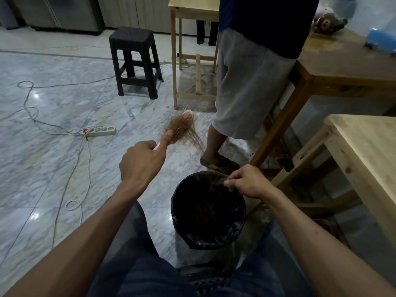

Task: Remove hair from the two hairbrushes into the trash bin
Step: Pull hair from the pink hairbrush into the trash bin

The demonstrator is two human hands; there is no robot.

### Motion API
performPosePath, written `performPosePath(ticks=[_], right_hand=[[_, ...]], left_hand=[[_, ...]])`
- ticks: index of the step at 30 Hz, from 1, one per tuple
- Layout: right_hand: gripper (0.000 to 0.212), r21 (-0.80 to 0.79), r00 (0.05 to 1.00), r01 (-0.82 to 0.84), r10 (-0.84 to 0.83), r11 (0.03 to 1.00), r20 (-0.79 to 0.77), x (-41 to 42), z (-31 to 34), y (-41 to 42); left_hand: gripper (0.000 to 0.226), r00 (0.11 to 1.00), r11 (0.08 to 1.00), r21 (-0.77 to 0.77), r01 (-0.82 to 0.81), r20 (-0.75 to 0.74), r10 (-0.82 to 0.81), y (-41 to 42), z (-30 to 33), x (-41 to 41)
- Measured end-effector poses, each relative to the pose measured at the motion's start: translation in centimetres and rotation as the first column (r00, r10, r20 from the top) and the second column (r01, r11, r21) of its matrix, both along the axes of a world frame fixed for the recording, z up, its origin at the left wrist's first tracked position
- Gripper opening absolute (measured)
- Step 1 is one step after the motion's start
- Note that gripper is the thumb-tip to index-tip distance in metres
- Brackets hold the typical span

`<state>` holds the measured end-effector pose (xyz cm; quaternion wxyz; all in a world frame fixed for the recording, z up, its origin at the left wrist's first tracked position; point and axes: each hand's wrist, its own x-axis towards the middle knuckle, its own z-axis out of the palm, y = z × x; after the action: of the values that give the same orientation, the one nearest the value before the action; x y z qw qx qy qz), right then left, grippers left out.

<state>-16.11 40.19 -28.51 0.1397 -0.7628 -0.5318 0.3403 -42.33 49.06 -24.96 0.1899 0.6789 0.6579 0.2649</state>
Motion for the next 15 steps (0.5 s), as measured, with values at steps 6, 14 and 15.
performPosePath(ticks=[6, 14, 15], right_hand=[[0.084, -0.133, 0.992, -0.088, 0.075, 0.987, -0.101, -0.5, 1.4, 1.1], [0.017, 0.121, 0.869, 0.115, -0.041, 0.986, -0.494, -1.8, 1.6, 1.1], [0.015, 0.128, 0.895, 0.133, -0.063, 0.983, -0.442, -1.8, 1.2, 0.9]], left_hand=[[0.076, 0.986, 0.99, 0.053, 0.13, -0.117, -0.123, -1.9, -0.9, 1.2], [0.075, 0.984, 0.987, 0.036, 0.157, -0.089, -0.154, -2.5, -1.0, 2.5], [0.076, 0.989, 0.991, 0.024, 0.135, -0.056, -0.134, -2.1, -0.8, 2.4]])
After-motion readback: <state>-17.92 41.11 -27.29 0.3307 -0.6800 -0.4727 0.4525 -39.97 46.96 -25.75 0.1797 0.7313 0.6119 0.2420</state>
